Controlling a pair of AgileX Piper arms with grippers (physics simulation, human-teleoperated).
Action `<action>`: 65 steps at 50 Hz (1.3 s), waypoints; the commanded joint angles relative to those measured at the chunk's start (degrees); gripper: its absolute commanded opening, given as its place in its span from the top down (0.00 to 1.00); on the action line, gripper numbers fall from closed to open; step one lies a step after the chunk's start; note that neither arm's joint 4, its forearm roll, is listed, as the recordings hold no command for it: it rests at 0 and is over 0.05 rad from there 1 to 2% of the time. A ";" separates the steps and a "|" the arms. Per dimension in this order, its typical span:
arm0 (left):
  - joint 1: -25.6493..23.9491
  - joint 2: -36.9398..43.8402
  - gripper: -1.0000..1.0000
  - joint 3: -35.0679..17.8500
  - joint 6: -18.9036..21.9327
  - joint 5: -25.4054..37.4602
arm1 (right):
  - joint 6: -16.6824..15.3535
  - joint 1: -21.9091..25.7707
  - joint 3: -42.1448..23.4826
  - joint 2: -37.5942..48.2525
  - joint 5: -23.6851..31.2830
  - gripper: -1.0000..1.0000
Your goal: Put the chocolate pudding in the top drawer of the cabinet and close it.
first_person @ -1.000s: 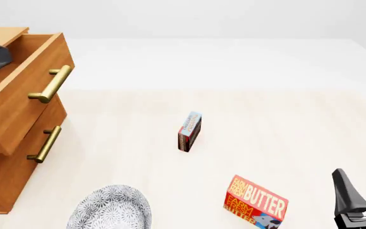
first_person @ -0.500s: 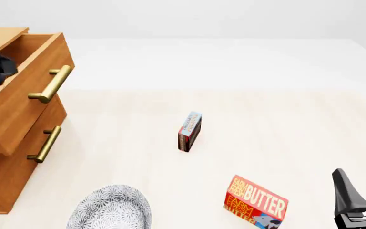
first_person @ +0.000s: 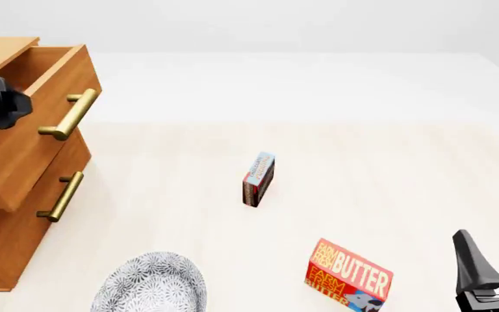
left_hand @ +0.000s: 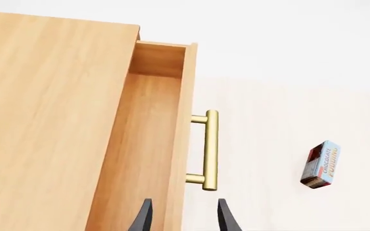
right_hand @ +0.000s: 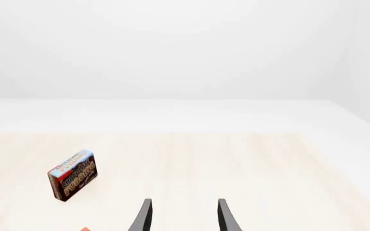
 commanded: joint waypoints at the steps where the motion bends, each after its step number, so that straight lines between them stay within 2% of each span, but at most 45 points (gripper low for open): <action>1: -0.25 1.49 0.00 0.47 0.04 -0.69 | -0.02 -0.01 0.00 -0.01 0.00 0.00; 52: -2.08 4.85 0.00 3.14 -1.59 -3.41 | 0.01 0.01 0.00 0.02 0.00 0.00; 65: -4.40 5.68 0.00 4.10 -2.70 -5.15 | 0.00 0.00 0.00 0.00 0.00 0.00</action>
